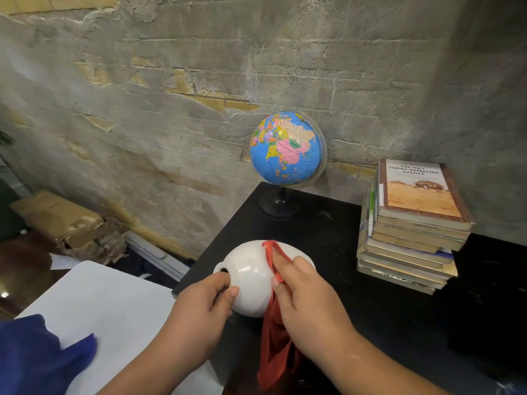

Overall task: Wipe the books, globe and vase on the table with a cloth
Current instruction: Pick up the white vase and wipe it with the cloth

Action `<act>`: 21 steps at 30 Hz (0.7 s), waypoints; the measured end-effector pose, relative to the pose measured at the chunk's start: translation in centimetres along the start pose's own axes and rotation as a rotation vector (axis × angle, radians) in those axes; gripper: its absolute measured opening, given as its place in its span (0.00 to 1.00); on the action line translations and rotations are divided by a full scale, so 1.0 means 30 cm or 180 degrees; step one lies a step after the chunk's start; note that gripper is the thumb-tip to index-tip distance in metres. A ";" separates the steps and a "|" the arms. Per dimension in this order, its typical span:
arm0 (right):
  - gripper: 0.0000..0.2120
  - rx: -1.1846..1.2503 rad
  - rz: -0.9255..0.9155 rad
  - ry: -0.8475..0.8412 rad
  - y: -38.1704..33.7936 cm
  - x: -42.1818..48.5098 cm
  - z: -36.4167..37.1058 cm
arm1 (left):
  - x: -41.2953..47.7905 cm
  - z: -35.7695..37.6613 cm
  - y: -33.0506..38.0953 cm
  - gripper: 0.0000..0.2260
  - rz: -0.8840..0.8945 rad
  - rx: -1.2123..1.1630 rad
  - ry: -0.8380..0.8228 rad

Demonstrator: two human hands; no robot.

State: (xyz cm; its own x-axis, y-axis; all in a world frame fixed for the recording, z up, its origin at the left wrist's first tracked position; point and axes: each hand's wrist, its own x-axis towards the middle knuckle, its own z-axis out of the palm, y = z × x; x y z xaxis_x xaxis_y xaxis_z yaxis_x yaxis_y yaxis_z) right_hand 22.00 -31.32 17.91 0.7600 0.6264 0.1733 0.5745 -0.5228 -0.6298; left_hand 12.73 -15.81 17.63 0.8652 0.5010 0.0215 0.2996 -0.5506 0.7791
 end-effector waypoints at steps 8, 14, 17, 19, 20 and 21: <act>0.27 -0.0680 -0.0384 -0.0165 -0.041 0.041 -0.038 | 0.020 0.008 0.030 0.11 0.0493 0.0473 0.0151; 0.30 -0.0966 -0.0743 -0.0536 -0.090 0.018 -0.056 | 0.014 0.003 0.041 0.11 0.0683 0.0655 0.0091; 0.27 -0.0939 -0.0508 -0.0442 -0.070 0.081 -0.069 | 0.012 -0.002 0.033 0.10 0.0809 0.0798 0.0001; 0.24 -0.0912 -0.0213 -0.0334 -0.032 0.117 -0.071 | 0.009 -0.007 0.023 0.11 0.0843 0.0767 -0.0020; 0.23 -0.0888 -0.0121 -0.0280 -0.016 0.123 -0.070 | 0.006 -0.009 0.020 0.10 0.0823 0.0742 -0.0020; 0.23 -0.0861 -0.0080 -0.0276 -0.011 0.120 -0.069 | 0.004 -0.011 0.020 0.10 0.0758 0.0748 -0.0023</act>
State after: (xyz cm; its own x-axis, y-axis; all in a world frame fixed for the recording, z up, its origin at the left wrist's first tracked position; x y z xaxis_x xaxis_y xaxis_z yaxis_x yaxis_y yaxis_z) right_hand 25.17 -30.09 20.30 0.7223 0.6822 0.1135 0.6619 -0.6344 -0.3992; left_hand 12.88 -15.88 18.30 0.9246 0.3355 0.1806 0.1724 -0.7910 0.5870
